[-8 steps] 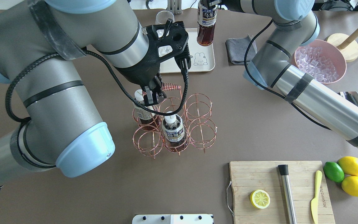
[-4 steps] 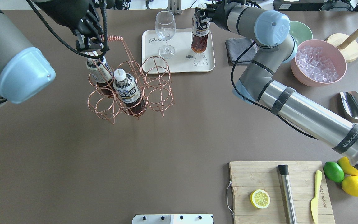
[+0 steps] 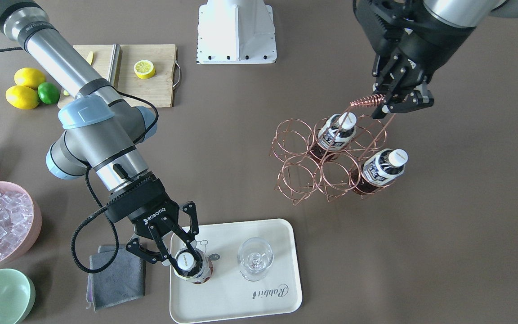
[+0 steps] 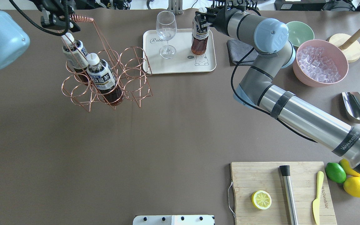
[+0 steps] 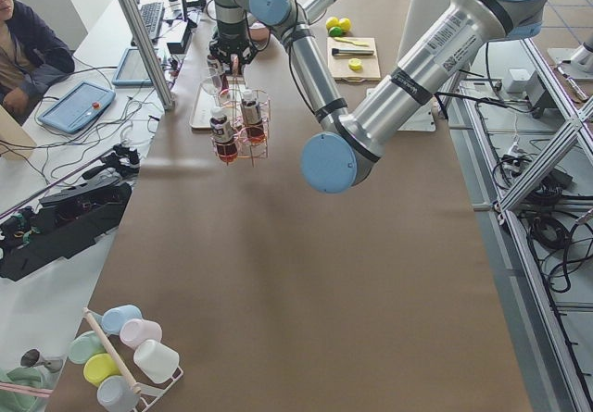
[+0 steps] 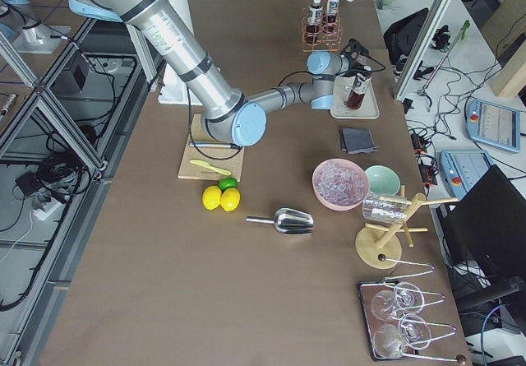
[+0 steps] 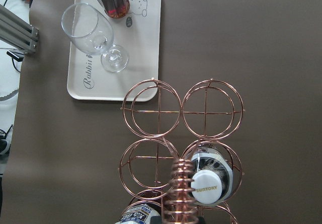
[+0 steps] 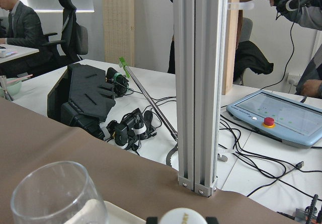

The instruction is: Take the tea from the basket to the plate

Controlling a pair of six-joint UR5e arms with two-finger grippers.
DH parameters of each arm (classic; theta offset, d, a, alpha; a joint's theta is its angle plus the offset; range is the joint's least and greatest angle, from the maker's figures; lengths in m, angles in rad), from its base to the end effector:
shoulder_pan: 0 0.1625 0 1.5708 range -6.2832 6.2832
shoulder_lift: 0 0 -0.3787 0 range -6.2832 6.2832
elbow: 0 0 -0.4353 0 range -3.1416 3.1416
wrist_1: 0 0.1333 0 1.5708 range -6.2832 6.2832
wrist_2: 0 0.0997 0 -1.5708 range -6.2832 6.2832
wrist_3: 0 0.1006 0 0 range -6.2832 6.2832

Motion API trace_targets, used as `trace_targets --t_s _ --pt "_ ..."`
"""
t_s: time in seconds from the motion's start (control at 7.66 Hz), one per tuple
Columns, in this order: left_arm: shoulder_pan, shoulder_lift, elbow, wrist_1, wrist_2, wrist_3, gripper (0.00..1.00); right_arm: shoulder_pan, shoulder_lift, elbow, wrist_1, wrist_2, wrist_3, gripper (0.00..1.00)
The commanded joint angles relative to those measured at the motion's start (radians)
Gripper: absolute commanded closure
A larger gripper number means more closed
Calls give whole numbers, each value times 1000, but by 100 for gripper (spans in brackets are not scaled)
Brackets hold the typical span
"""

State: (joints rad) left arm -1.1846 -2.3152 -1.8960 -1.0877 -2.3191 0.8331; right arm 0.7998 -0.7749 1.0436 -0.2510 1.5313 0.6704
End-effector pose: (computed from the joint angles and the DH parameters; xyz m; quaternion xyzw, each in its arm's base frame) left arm 0.1620 -0.5706 0.0655 0.3399 0.2816 0.5968 0.6701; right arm -0.4514 -0.6615 0.2104 0.5450 -0.4602 -0.0212 0.7005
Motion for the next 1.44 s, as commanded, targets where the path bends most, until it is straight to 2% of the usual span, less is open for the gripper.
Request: trace_targets --t_s 0.0,0.52,0.65,0.78,0.91,1.18,1.31 --pt "-99 48 64 18 -3 189 100 -7 6 -7 3 -5 21 0" --pt "-226 108 202 15 -8 476 100 -2 9 21 -2 1 24 0" --pt "-252 109 251 11 -8 536 100 16 9 103 -108 33 23 0" --pt "-271 109 299 5 -9 578 100 19 -13 260 -307 36 23 0" --pt "-289 128 337 -29 -9 587 100 24 -21 371 -467 36 28 0" --pt "-320 135 406 -55 -9 587 100 50 -171 667 -810 50 35 0" --pt "-331 146 416 -57 -9 587 100 83 -255 773 -955 55 31 0"
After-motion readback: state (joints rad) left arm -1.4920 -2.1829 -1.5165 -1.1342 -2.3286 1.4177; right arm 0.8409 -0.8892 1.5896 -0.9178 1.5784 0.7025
